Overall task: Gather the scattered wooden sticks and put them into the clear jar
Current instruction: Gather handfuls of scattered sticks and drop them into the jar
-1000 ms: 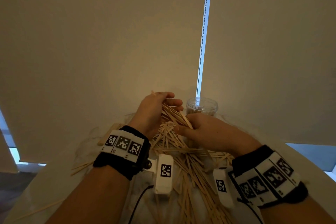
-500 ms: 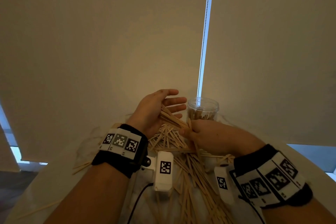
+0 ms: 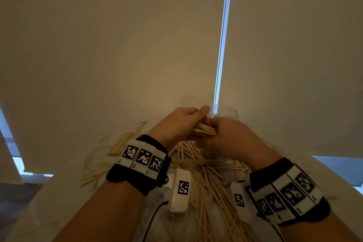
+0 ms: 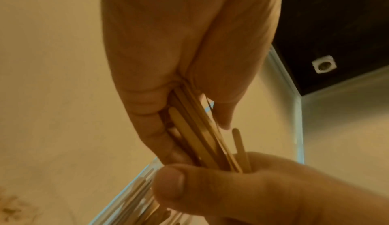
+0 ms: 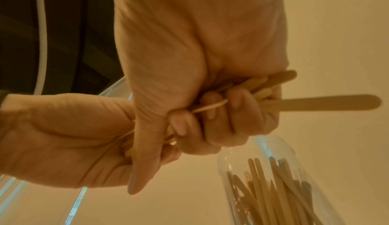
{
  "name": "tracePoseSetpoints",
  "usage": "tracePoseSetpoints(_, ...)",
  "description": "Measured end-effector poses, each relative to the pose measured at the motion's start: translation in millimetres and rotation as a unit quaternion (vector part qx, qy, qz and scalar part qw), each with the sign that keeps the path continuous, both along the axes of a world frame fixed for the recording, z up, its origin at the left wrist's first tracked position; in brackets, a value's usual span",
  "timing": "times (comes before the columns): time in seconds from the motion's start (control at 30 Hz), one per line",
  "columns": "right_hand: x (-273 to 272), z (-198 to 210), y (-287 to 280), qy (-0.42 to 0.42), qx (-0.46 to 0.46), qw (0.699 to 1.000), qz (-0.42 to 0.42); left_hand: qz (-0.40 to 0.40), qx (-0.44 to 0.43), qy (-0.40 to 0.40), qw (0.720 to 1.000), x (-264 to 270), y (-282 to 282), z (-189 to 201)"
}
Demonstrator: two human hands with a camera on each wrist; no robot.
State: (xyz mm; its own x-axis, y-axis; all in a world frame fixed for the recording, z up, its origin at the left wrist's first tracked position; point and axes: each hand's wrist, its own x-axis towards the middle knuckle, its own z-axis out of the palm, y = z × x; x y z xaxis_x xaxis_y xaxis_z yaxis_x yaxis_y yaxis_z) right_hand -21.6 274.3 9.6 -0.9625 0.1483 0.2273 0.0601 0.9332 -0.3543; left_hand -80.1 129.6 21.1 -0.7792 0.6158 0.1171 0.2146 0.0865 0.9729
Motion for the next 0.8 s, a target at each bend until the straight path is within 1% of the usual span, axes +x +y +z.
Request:
tracePoseSetpoints(0.07,-2,-1,1,-0.010,0.004,1.000,-0.017,-0.001,-0.004,0.020,1.000,1,3,-1)
tracePoseSetpoints(0.13,-3,-1,1,-0.019,0.006,1.000,-0.011,-0.020,0.004,0.036,0.999,1,4,-3)
tracePoseSetpoints(0.2,-3,-1,2,-0.034,0.004,0.999,-0.005,-0.056,0.017,0.048,0.997,1,2,-4)
tracePoseSetpoints(0.27,-1,0,6,-0.038,0.008,0.999,-0.020,-0.097,0.012,0.061,0.993,-1,-1,-5)
tracePoseSetpoints(0.33,5,3,11,-0.049,-0.022,0.998,-0.022,-0.111,-0.014,0.094,0.989,-5,-3,-7)
tracePoseSetpoints(0.37,9,4,12,-0.052,-0.048,0.997,-0.009,-0.109,-0.016,0.103,0.989,-7,-3,-9)
tracePoseSetpoints(0.43,16,11,11,-0.046,-0.075,0.996,0.025,-0.105,0.014,0.072,0.992,-9,-4,-12)
tracePoseSetpoints(0.47,18,14,11,-0.034,-0.062,0.997,0.034,-0.103,0.035,0.049,0.993,-10,-5,-12)
tracePoseSetpoints(0.53,19,20,16,-0.010,0.007,1.000,0.026,-0.084,0.062,0.021,0.994,-12,-8,-11)
tracePoseSetpoints(0.6,21,25,24,0.000,0.086,0.996,-0.001,-0.058,0.089,0.002,0.994,-17,-12,-9)
tracePoseSetpoints(0.63,23,28,27,0.012,0.100,0.995,-0.010,-0.050,0.103,-0.012,0.993,-20,-13,-9)
tracePoseSetpoints(0.73,23,28,26,0.075,0.085,0.994,-0.006,-0.065,0.132,-0.054,0.988,-19,-12,-8)
tracePoseSetpoints(0.8,19,25,19,0.104,0.108,0.989,-0.005,-0.077,0.131,-0.053,0.987,-15,-7,-9)
